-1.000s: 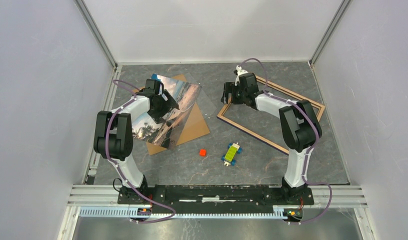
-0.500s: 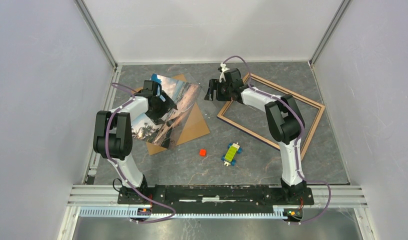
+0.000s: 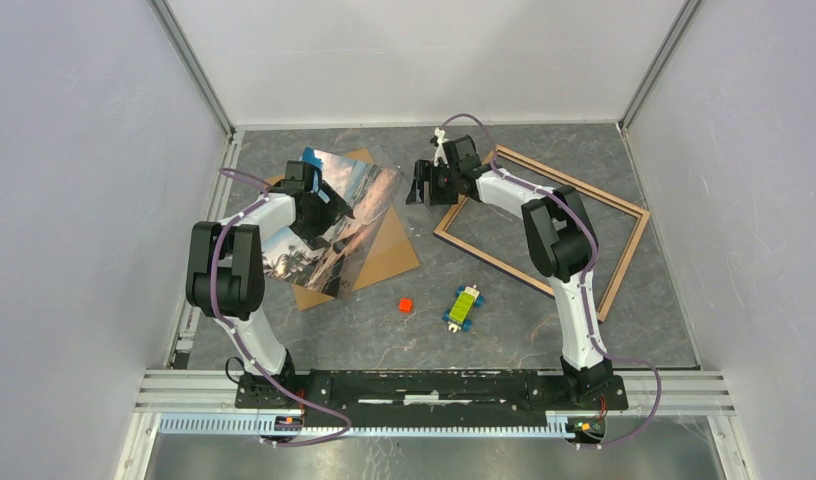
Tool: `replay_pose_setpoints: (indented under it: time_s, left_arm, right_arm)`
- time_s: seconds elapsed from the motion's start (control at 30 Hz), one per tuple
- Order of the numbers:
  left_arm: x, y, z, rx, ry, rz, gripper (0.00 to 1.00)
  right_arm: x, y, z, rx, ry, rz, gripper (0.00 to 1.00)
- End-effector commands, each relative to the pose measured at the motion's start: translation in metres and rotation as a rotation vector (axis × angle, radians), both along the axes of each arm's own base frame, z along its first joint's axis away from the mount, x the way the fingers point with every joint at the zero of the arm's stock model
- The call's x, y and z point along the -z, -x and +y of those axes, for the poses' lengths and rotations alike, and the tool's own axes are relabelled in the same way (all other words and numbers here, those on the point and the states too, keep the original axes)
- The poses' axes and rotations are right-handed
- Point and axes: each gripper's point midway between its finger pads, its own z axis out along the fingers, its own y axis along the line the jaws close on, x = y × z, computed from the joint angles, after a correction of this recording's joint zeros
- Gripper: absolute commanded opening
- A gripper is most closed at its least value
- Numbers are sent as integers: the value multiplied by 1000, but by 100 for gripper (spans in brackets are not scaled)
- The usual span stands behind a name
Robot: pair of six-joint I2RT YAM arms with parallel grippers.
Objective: Put the photo into the frame
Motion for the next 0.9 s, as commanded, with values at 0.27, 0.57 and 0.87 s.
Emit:
replay_pose_setpoints:
  time_s: [0.27,0.57,0.87]
  left_arm:
    - [23,8,-1,-36,24,62,100]
    - [16,9,-10,-12,66,42,100]
    - [12,13,-31,55,75,31,100]
  right_arm:
    - [-41,17,41,-129,-245,12,76]
    - [-90,41,20,-99,-372,-52,72]
    - [-95,63,-7,-40,-400,-52,70]
